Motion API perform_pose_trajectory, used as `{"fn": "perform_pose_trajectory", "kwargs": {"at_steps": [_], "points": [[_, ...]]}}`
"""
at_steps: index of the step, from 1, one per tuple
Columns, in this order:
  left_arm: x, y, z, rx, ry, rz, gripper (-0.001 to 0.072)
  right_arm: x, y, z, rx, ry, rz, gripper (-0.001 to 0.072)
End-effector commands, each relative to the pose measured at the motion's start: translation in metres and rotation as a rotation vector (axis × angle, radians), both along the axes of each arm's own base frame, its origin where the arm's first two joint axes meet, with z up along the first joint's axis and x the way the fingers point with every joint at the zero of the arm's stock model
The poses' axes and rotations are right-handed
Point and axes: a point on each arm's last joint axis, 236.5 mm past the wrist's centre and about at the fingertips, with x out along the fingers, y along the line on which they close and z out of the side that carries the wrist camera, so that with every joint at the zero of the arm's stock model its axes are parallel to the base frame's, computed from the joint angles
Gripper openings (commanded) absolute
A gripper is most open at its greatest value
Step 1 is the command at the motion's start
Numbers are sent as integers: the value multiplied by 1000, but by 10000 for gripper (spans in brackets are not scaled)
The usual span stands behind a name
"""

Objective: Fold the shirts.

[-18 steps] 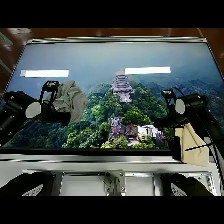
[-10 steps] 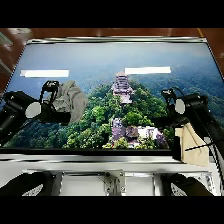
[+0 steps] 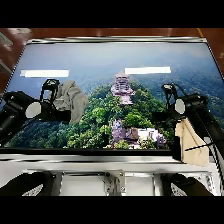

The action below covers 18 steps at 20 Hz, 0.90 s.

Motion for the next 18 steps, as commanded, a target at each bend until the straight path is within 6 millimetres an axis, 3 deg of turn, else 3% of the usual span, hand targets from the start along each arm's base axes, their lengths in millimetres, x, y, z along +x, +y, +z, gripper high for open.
{"fn": "perform_pose_trajectory", "kwargs": {"at_steps": [1, 4, 7, 9, 11, 15, 16, 18], "points": [[32, -21, 11, -83, -141, -24, 701, 8, 6, 2, 30, -37, -19, 641], [52, -37, 19, -144, -223, -36, 701, 6, 16, 1, 76, -28, -27, 641], [60, -24, 12, -84, -228, -36, 701, 7, 28, 2, 128, -28, -40, 641], [72, 1, 0, -23, -214, 8, 703, 6, 36, 3, 167, -26, -47, 641], [90, 42, -13, 8, -182, 98, 704, 6, 45, 4, 208, -24, -54, 640], [140, 121, -10, 16, -199, 312, 703, 17, 62, 10, 288, -67, -70, 640], [152, 131, -11, 17, -199, 339, 703, 21, 64, 11, 300, -83, -73, 640], [172, 133, -23, -11, -160, 320, 709, 25, 65, 13, 305, -101, -74, 640]]}}
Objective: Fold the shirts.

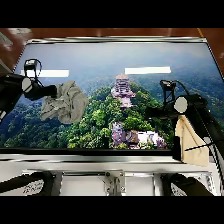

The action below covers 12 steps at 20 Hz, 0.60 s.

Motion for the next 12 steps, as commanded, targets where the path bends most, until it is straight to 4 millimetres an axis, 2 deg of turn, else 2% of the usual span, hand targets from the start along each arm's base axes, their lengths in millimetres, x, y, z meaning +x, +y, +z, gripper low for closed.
{"fn": "perform_pose_trajectory", "kwargs": {"at_steps": [1, 5, 7, 9, 12], "points": [[32, 16, -25, -60, 68, 18, 711, 8, 8, 4, 39, -34, -12, 640], [26, 3, -88, -100, 297, -23, 714, 9, 8, 4, 39, -36, -12, 640], [17, 3, -110, -92, 383, -47, 715, 9, 8, 4, 42, -34, -19, 640], [13, 3, -126, -89, 425, -58, 715, 8, 10, 4, 59, -22, -51, 640], [11, -3, -139, -111, 450, -77, 714, 3, 20, 6, 111, 4, -65, 640]]}}
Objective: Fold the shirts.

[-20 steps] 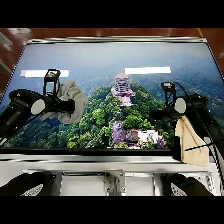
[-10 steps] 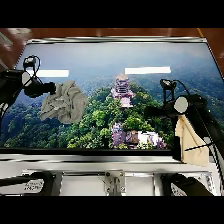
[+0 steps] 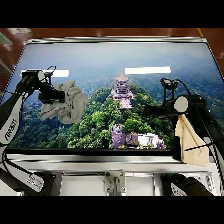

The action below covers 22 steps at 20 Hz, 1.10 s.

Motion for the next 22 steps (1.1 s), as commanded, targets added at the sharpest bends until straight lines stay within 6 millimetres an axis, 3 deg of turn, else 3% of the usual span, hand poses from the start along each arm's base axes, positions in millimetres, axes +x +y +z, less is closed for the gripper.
{"fn": "perform_pose_trajectory", "kwargs": {"at_steps": [1, 3, 4, 5, 6, 7, 9, 11, 13, 14, 17, 19, 21, 22], "points": [[-6, -10, -20, -42, 59, -25, 713, -4, 11, 2, 58, 26, -20, 640], [-6, -14, -22, -60, 61, -20, 688, -5, 16, 3, 82, 32, -24, 640], [-6, -14, -23, -60, 64, -20, 514, -6, 19, 4, 96, 37, -26, 640], [-7, -14, -24, -59, 65, -34, 273, -7, 22, 5, 109, 42, -27, 640], [-7, -14, -25, -59, 70, -46, 129, -8, 25, 5, 123, 49, -29, 640], [-10, -15, -25, -65, 80, -72, 37, -9, 28, 6, 138, 53, -31, 640], [-21, -16, -20, -70, 128, -97, 36, -9, 31, 8, 154, 56, -33, 640], [-24, -18, 2, -74, 137, -145, 36, -9, 30, 8, 152, 55, -33, 640], [-9, -25, 51, -85, 24, -181, 36, -9, 30, 7, 148, 56, -32, 640], [2, -35, 89, -106, -83, -196, 36, -10, 30, 7, 149, 56, -32, 640], [13, -73, 230, -189, -459, -239, 36, -10, 30, 7, 148, 58, -31, 640], [-12, -100, 329, -254, -706, -286, 36, -11, 30, 7, 147, 61, -30, 640], [-51, -116, 399, -303, -874, -292, 36, -12, 29, 6, 146, 66, -29, 640], [-71, -124, 420, -323, -918, -306, 36, -14, 29, 6, 145, 73, -26, 640]]}}
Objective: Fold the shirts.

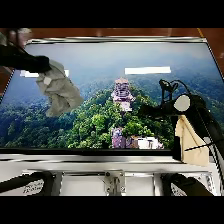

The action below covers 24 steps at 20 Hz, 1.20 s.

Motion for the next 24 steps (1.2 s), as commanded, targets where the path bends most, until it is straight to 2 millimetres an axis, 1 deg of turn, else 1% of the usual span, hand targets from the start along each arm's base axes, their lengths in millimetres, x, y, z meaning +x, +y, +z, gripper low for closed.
{"fn": "perform_pose_trajectory", "kwargs": {"at_steps": [1, 2, 3, 4, 5, 6, 7, 9, 11, 14, 15, 16, 17, 18, 19, 20, 21, 22, 23, 24], "points": [[-70, -32, 110, -132, -251, -57, 36, -6, 0, -2, -4, 23, 9, 640], [-85, -40, 118, -150, -256, -78, 36, -10, 0, -3, -7, 39, 16, 640], [-98, -51, 121, -167, -249, -106, 36, -15, -1, -5, -11, 62, 25, 640], [-108, -64, 120, -178, -231, -141, 36, -21, -2, -6, -19, 86, 35, 640], [-115, -79, 114, -186, -206, -176, 36, -29, -4, -8, -29, 112, 52, 640], [-120, -95, 104, -192, -171, -214, 36, -35, -6, -10, -41, 136, 65, 640], [-125, -112, 88, -194, -126, -250, 36, -40, -8, -11, -53, 156, 75, 640], [-138, -148, 41, -180, -11, -325, 36, -46, -13, -14, -76, 178, 86, 640], [-147, -187, -18, -169, 80, -382, 36, -46, -15, -14, -84, 180, 87, 640], [-158, -244, -114, -171, 181, -428, 37, -46, -15, -14, -84, 179, 86, 640], [-165, -262, -146, -187, 243, -436, 36, -46, -15, -14, -84, 179, 86, 640], [-175, -277, -174, -203, 320, -439, 37, -46, -15, -14, -84, 179, 86, 640], [-186, -291, -198, -204, 393, -458, 73, -46, -15, -14, -84, 179, 86, 640], [-197, -303, -215, -210, 458, -495, 369, -46, -15, -14, -83, 179, 86, 640], [-205, -307, -222, -221, 527, -502, 692, -46, -15, -14, -83, 179, 86, 640], [-205, -302, -223, -209, 568, -505, 702, -46, -15, -14, -84, 179, 86, 640], [-199, -290, -217, -186, 578, -514, 699, -46, -15, -14, -84, 178, 85, 640], [-187, -273, -208, -161, 567, -508, 642, -44, -15, -14, -83, 169, 82, 640], [-169, -248, -197, -123, 534, -484, 542, -41, -14, -14, -81, 161, 78, 640], [-151, -217, -188, -84, 501, -434, 520, -41, -14, -13, -79, 159, 74, 640]]}}
